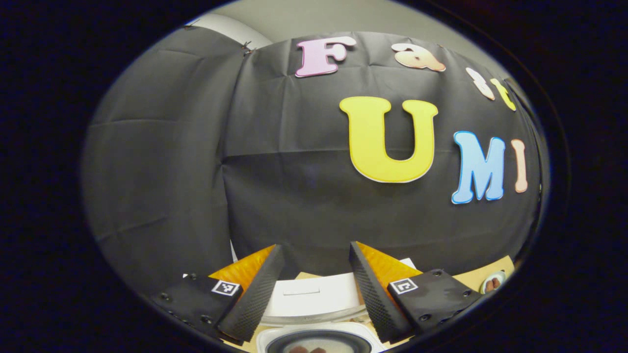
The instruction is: Close the left gripper, press the button to open the rice cooker; take a wooden spoon from the chopstick holder with the right hand, scoop a spoonful of rice and pour it into the rice cooker, then put the wooden spoon back into the chopstick holder.
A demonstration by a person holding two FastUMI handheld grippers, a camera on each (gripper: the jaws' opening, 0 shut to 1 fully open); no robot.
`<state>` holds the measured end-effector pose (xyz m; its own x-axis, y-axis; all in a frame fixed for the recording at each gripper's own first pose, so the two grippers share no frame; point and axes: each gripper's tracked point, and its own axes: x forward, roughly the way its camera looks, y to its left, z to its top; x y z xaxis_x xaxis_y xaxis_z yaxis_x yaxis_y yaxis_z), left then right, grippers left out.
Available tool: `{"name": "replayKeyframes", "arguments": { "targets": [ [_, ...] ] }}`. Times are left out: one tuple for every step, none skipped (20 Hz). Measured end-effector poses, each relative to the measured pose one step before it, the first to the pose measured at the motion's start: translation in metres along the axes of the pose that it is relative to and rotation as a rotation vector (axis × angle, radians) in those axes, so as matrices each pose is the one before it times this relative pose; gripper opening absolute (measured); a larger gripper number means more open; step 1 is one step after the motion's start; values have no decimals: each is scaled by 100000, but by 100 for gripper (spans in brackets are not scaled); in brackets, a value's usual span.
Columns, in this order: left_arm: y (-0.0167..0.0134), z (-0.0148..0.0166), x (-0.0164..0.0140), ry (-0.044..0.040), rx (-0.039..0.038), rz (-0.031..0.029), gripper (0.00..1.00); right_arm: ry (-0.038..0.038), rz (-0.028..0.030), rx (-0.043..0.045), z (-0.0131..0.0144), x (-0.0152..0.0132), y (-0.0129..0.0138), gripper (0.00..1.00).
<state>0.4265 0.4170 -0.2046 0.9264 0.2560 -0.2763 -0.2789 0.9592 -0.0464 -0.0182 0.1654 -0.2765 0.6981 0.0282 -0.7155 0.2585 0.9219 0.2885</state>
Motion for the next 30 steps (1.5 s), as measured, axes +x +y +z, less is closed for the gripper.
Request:
{"name": "replayKeyframes", "arguments": {
  "targets": [
    [-243,-307,-881,1151,55,-635,95,155,402,-174,-185,53,-24,96],
    [-213,-199,-1005,200,575,-686,94,41,154,-375,-13,-40,-139,96],
    [-192,-859,-1363,1153,203,-305,94,-170,118,47,61,-22,-133,96],
    [-199,-493,-1228,720,-49,-486,94,-61,408,391,-123,46,-114,96],
    [-187,-873,-1123,1491,-439,-729,95,199,192,520,-91,72,-218,96],
    [-428,-932,-1469,845,87,-1108,95,316,522,681,-159,64,-12,96],
    [-532,-1173,-1231,644,189,-979,95,172,650,422,-121,6,2,96],
    [-346,-1128,-1186,-468,-554,-661,96,48,-120,76,-210,-60,-307,96],
    [-640,-1068,-1153,-1102,9,-240,94,365,-239,2,-158,19,-287,96],
    [-481,-1267,-964,-1563,777,-78,95,741,49,317,-314,-134,-208,96],
    [-355,-1446,-832,-844,1428,53,96,438,261,670,-84,-128,-42,96],
    [-198,-1679,-869,913,1214,286,96,-389,170,354,83,-38,-99,96],
    [-366,-2087,-537,2517,207,-222,96,-121,13,-108,62,-89,-98,96],
    [532,-2110,-1081,2549,-821,259,97,454,93,-438,-324,209,8,96],
    [11,-1888,-248,3009,-1500,1277,97,480,45,-462,-343,72,-85,96],
    [81,-2344,-95,4520,-2284,205,97,194,-75,-179,-172,-73,-33,96],
    [-240,-2382,42,4241,-166,-373,98,404,6,122,-165,-43,6,96],
    [-181,-2899,171,8128,2404,472,98,596,93,214,-257,97,-59,96],
    [-295,-1859,-851,1610,2697,1043,98,343,43,147,-149,-16,-50,96],
    [224,1876,1591,-7821,1517,623,98,464,-6,313,-161,44,-71,96],
    [-92,-1254,-19,4009,-1612,1744,98,255,274,551,-67,9,99,96],
    [-230,805,-602,-4666,-1392,158,98,-78,429,597,-64,-160,1,96],
    [22,-646,-405,3257,-1367,307,98,-143,342,250,0,-18,76,96],
    [239,-188,-426,-594,-246,-201,99,-345,223,-255,-33,-26,47,96],
    [80,109,-45,156,807,-286,100,-603,40,-606,111,-35,-16,96],
    [-205,194,58,699,1018,-779,100,-565,93,-419,216,-107,-42,96],
    [-82,124,-10,149,302,-894,99,-842,219,-111,494,-67,23,96],
    [-7,-197,-162,1801,572,-657,100,-938,127,72,344,-75,25,96],
    [65,-27,-188,653,1111,105,99,-1129,205,177,494,-52,-14,96],
    [465,-16,-357,572,1428,2237,100,-639,212,-63,353,-54,-142,96]
  ]
}}
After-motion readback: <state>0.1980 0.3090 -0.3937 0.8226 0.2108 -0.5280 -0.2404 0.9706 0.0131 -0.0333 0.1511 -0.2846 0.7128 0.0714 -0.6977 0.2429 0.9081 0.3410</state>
